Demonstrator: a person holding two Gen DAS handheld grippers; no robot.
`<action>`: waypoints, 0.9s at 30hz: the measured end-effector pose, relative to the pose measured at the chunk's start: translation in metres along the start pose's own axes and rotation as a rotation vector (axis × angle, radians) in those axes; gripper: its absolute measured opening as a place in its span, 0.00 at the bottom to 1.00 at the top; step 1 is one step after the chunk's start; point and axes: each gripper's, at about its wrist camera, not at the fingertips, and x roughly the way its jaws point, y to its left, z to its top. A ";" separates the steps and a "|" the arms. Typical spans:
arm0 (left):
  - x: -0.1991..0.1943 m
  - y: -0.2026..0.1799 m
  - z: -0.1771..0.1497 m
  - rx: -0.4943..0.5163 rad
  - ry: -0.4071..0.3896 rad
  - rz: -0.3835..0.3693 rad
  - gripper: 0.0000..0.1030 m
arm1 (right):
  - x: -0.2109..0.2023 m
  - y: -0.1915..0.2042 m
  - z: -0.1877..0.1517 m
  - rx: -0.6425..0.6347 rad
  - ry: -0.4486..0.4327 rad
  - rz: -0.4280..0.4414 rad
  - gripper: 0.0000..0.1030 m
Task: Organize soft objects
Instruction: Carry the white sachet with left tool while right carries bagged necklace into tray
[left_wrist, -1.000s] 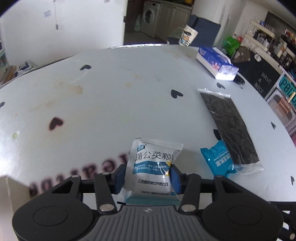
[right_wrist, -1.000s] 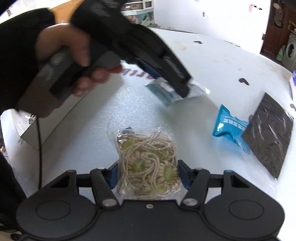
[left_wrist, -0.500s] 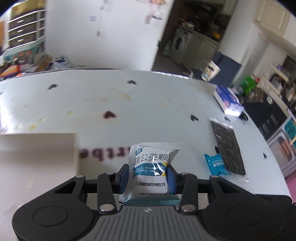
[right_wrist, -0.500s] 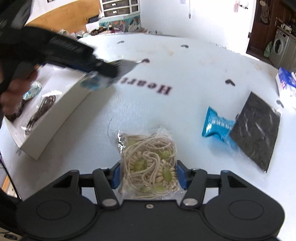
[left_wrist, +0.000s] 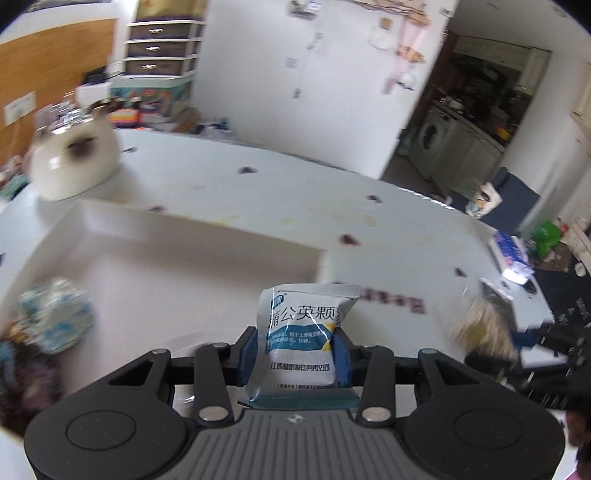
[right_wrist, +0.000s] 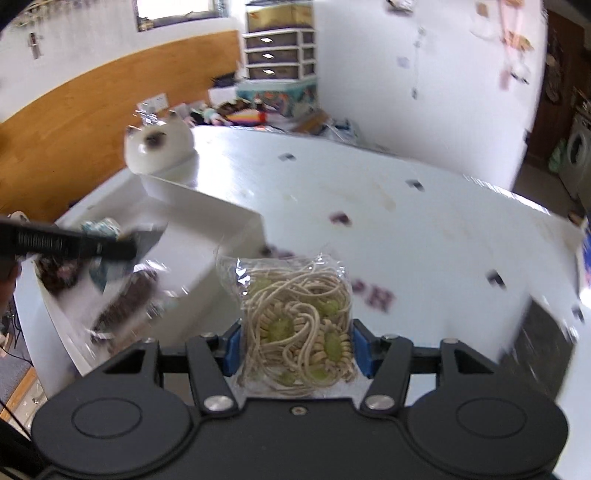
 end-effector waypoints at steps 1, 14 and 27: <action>-0.003 0.009 -0.002 -0.009 0.003 0.011 0.42 | 0.002 0.008 0.006 -0.013 -0.006 0.009 0.57; -0.014 0.115 -0.025 -0.069 0.075 0.099 0.42 | 0.063 0.123 0.083 -0.209 -0.018 0.115 0.57; 0.006 0.158 -0.029 0.021 0.161 0.025 0.42 | 0.178 0.227 0.139 -0.542 0.076 0.168 0.57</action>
